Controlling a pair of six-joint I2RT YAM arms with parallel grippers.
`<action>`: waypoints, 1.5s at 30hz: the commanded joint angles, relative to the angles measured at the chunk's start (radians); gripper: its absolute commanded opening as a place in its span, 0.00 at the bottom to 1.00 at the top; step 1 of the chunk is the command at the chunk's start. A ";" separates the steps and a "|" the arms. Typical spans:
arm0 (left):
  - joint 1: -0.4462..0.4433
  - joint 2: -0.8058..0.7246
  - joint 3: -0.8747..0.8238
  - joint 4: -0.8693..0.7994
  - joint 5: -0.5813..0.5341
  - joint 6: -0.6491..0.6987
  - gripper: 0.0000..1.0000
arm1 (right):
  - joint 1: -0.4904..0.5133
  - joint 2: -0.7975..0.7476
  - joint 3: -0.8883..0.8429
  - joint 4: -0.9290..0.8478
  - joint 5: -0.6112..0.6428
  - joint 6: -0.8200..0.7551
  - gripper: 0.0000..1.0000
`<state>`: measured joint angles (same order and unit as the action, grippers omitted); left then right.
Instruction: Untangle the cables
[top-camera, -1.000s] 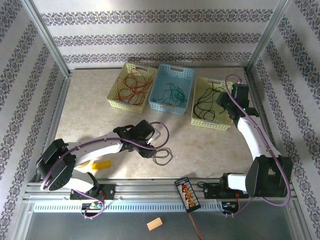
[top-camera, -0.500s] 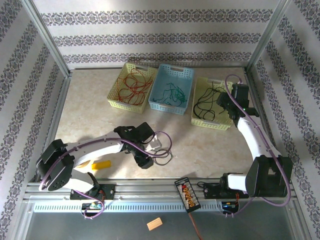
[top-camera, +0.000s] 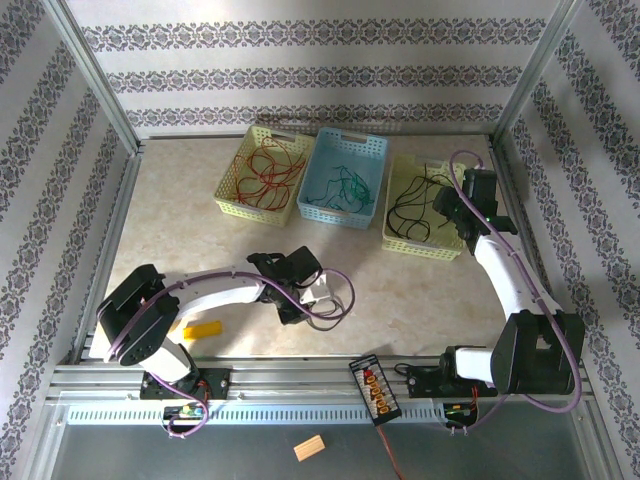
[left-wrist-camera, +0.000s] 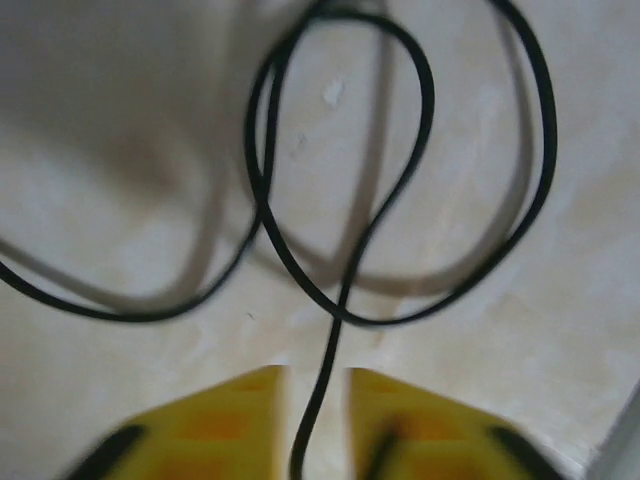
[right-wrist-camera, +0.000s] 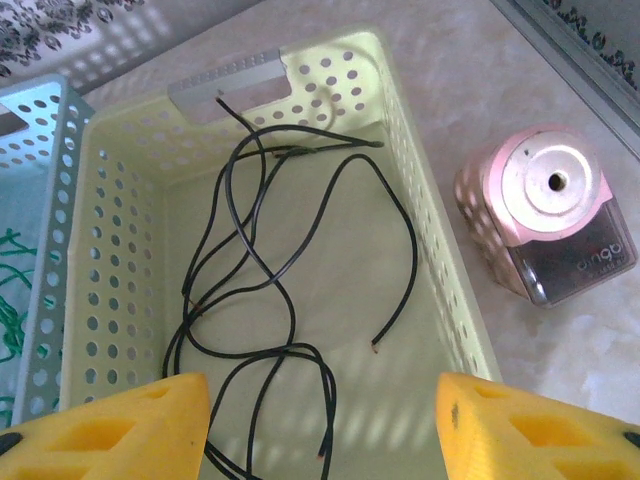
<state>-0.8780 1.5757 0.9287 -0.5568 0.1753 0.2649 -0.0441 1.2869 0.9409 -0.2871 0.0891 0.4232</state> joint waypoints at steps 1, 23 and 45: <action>-0.014 -0.023 0.030 0.109 -0.038 -0.015 0.00 | -0.013 -0.034 -0.013 -0.009 0.002 -0.001 0.61; 0.186 0.056 0.569 0.487 0.277 -0.474 0.00 | -0.046 -0.195 -0.079 -0.017 0.113 0.021 0.64; 0.120 0.795 1.275 0.467 0.256 -0.573 0.67 | -0.103 -0.308 -0.094 -0.090 0.055 -0.013 0.66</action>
<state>-0.7422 2.4069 2.2150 -0.0460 0.4591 -0.3138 -0.1360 0.9936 0.8459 -0.3496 0.1658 0.4278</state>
